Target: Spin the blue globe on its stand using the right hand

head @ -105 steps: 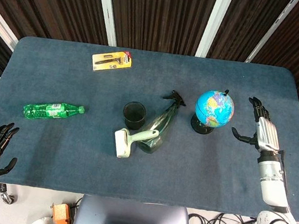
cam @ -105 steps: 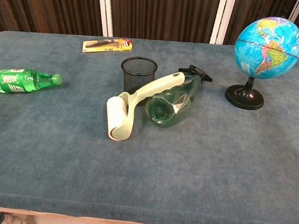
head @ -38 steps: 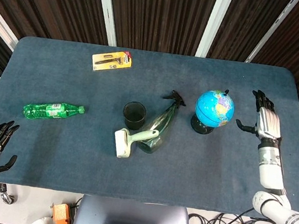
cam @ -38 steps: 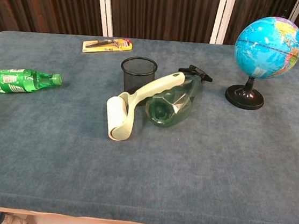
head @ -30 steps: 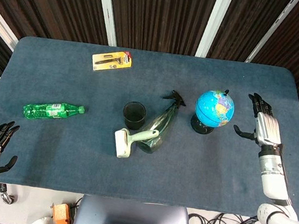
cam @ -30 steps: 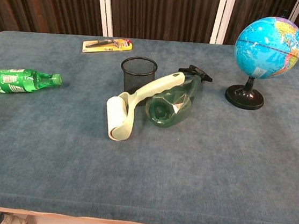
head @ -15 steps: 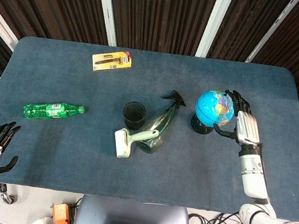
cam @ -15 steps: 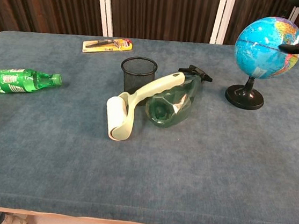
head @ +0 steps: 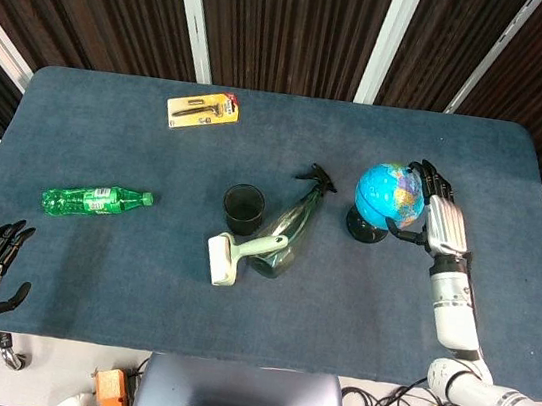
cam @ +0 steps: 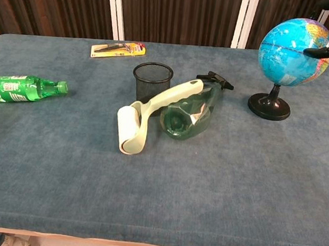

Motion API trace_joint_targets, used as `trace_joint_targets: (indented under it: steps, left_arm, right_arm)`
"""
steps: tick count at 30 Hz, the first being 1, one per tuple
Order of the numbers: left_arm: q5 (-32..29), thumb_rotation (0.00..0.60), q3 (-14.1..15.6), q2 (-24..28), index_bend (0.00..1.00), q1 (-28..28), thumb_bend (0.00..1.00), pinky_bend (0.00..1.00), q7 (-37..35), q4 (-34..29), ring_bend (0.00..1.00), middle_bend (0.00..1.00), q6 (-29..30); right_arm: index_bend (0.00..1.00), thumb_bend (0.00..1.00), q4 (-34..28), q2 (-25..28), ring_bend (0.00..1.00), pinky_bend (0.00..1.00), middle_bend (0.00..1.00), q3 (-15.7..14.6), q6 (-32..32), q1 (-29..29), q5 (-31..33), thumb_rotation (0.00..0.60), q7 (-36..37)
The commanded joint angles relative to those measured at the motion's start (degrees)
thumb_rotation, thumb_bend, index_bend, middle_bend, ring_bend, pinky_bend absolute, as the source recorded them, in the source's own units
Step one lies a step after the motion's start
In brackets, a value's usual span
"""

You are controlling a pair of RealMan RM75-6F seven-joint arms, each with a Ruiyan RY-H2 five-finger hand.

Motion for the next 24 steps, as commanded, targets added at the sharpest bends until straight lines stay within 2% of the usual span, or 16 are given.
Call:
trace_joint_targets:
  steps: [1, 12, 24]
  left_arm:
    - [-0.06, 0.6, 0.05, -0.07, 0.06, -0.06, 0.38, 0.0, 0.15, -0.05, 0.0, 0.0, -0.22]
    - [-1.19, 0.6, -0.16, -0.7, 0.06, -0.72, 0.38, 0.0, 1.48, 0.07, 0.0, 0.0, -1.88]
    - [-3.54, 0.6, -0.81, -1.21, 0.06, -1.5, 0.38, 0.0, 2.6, 0.5, 0.0, 0.0, -3.95]
  right_arm:
    - [0.0, 0.17, 0.56, 0.32, 0.0, 0.0, 0.0, 0.13, -0.25, -0.22, 0.46, 0.6, 0.39]
    - [0.0, 0.17, 7.67, -0.06, 0.0, 0.0, 0.0, 0.74, -4.7, 0.3, 3.44, 0.6, 3.08]
    - [0.0, 0.17, 19.64, -4.09, 0.0, 0.0, 0.0, 1.47, -11.77, 3.97, 5.44, 0.6, 4.99]
